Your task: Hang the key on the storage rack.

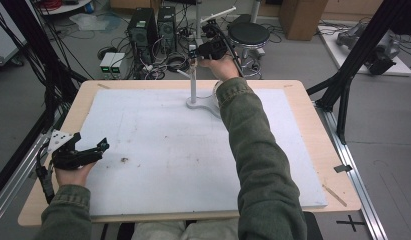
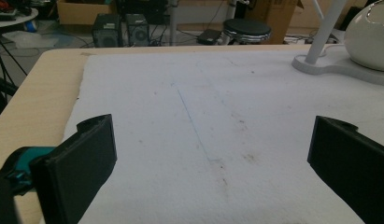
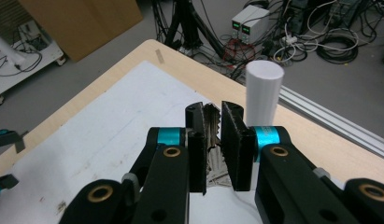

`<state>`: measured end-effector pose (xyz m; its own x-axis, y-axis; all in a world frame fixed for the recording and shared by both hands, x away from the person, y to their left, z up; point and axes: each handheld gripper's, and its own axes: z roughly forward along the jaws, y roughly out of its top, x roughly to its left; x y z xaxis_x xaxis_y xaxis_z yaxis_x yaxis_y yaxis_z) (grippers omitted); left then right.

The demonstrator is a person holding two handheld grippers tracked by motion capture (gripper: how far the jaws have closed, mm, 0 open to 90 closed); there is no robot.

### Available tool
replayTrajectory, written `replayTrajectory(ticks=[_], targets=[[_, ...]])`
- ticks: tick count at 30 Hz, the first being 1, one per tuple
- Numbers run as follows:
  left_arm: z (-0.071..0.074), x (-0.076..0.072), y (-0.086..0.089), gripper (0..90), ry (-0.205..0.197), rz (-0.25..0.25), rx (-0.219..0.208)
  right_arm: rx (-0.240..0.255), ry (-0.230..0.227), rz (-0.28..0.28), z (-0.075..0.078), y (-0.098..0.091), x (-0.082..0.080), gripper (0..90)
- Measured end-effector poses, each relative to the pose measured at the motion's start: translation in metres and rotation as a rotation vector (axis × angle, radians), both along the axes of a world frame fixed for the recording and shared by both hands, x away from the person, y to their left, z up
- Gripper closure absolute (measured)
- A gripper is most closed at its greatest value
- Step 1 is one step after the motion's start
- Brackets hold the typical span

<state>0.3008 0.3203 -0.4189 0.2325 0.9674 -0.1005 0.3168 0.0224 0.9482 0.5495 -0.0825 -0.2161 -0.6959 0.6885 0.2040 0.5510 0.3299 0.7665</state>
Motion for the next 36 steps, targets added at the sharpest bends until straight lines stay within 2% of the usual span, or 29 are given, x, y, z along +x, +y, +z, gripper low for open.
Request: replayTrajectory(ticks=[7, 16, 23, 26, 31, 36], targets=[[0.0, 0.0, 0.0, 1.7, 0.001, 0.001, 0.0, 0.019, 0.006, -0.021, -0.005, -0.003, 0.007, 80.7], [-0.001, 0.002, 0.001, 1.7, -0.006, 0.01, -0.009, 0.004, -0.007, -0.056, -0.01, -0.004, 0.013, 80.7], [-0.001, 0.002, 0.001, 1.7, -0.004, 0.007, -0.006, 0.025, -0.023, -0.074, -0.015, 0.002, 0.012, 80.5], [-0.001, 0.002, 0.001, 1.7, -0.006, 0.006, -0.006, 0.017, -0.027, -0.079, -0.015, 0.003, 0.01, 79.3], [-0.001, 0.002, 0.001, 1.7, -0.002, 0.005, -0.006, 0.037, -0.024, -0.061, -0.011, 0.004, 0.004, 50.6], [-0.001, 0.003, 0.0, 1.7, -0.003, 0.002, -0.003, 0.052, -0.024, -0.07, -0.005, 0.005, -0.007, 25.5]])
